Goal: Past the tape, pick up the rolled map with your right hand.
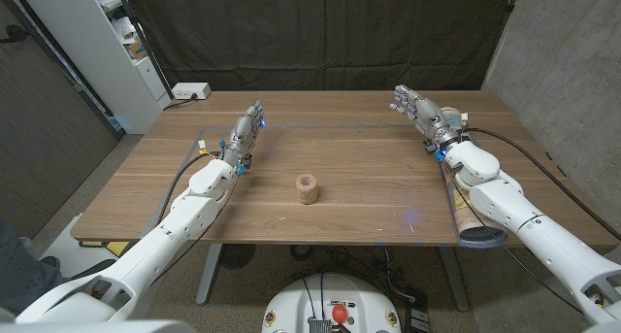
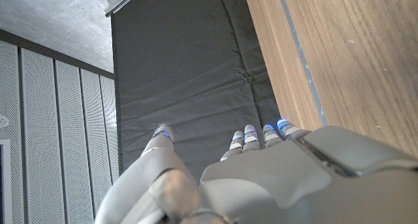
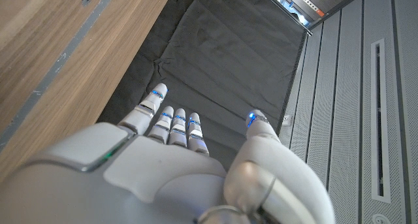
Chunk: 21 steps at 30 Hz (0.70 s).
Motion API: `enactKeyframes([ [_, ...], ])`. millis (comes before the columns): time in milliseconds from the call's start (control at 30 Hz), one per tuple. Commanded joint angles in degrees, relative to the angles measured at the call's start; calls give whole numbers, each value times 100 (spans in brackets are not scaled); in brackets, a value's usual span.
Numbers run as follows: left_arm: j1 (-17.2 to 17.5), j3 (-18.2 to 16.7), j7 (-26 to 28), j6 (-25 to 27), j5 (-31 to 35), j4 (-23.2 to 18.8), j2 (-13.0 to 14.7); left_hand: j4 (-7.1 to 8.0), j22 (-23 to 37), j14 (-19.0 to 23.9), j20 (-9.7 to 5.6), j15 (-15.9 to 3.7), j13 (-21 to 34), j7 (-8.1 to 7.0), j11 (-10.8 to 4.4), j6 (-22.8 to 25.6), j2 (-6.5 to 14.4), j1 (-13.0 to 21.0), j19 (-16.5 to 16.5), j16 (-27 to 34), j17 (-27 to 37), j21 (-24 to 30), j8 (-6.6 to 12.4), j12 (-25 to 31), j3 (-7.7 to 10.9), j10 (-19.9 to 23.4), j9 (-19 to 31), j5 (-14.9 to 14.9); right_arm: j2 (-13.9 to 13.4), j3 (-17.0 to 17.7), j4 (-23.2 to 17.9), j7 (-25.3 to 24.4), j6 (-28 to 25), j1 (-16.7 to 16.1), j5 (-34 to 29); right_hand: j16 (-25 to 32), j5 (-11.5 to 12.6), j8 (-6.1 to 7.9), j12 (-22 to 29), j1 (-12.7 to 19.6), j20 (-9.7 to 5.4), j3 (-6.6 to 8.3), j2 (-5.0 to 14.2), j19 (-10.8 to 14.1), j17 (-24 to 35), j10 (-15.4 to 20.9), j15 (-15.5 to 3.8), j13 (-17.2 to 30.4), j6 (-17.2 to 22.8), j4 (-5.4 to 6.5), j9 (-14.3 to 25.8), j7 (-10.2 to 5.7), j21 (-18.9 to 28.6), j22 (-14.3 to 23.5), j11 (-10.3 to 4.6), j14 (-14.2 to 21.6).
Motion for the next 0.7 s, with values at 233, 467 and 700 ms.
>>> enactKeyframes([
  [233,104,12,144,71,93,-184,77,-29,35,-35,23,-3,8,-13,-12,-2,68,0,-51,39,23,-14,34,46,20,-31,20,-21,-69,14,150,83,527,-25,-314,79,9,72,61,69,-13,17,-51,226,4,215,-91,13,153,-79,23,-131,85,27,-101,195],
  [467,131,12,179,104,104,-249,98,-33,35,-34,23,-4,7,-16,-21,1,71,-2,-50,40,23,-11,35,51,17,-19,20,-23,-204,50,11,46,586,-78,-463,104,22,82,73,78,-26,23,-48,333,2,286,-110,15,195,-95,24,-158,106,25,-132,289],
  [700,139,28,194,122,116,-294,93,-39,35,-31,25,-3,7,-19,-18,3,74,-5,-57,41,23,-11,35,52,14,-15,21,-24,-401,89,-225,14,484,-136,-590,108,32,79,73,85,-27,29,-45,366,1,313,-118,16,200,-106,26,-169,103,24,-128,324],
])
